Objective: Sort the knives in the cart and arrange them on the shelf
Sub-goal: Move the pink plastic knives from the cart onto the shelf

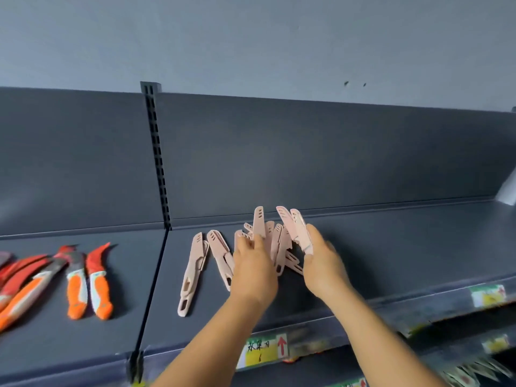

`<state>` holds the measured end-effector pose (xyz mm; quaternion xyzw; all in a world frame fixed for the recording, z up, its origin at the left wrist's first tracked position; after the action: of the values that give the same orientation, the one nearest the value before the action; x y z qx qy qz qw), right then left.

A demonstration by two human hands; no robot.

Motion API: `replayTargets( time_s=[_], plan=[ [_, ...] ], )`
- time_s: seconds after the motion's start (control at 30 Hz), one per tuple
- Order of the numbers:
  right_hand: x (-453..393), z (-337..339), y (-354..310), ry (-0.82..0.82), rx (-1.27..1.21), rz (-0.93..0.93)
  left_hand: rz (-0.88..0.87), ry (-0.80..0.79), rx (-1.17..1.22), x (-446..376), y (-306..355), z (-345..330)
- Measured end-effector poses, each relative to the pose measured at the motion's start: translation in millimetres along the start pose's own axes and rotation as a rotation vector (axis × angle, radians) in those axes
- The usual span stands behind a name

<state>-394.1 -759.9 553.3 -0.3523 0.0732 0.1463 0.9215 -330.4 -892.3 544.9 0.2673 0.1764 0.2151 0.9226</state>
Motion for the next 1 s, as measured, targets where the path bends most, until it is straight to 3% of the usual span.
replayTargets(
  time_s=[0.17,0.33,0.6,0.83,1.0],
  plan=[
    [-39,-34,-1,-0.074,0.16,0.011,0.073,-0.065,-0.172,-21,-5,-14],
    [-55,-51,4,-0.174,0.347,0.056,0.035,-0.112,-0.381,-30,-5,-26],
    [-57,-66,10,-0.289,0.458,0.1,0.011,-0.143,-0.431,-35,-8,-34],
    [-48,-53,3,-0.209,0.38,0.127,-0.024,-0.087,-0.401,-26,-4,-23],
    [-13,-27,-9,-0.117,0.341,0.161,-0.165,-0.018,-0.338,2,11,-5]
  ],
)
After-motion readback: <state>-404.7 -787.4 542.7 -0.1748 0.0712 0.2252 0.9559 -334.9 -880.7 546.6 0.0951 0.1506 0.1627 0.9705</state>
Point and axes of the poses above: each hand's wrist, its own x-axis away from the middle knuckle, its own z-axis out of the back of the hand, y = z × x, the point moved 9 cm from there along -x, towards the middle knuckle, and after that the axes turned 4 degrees about y, right-handed, at the moved point
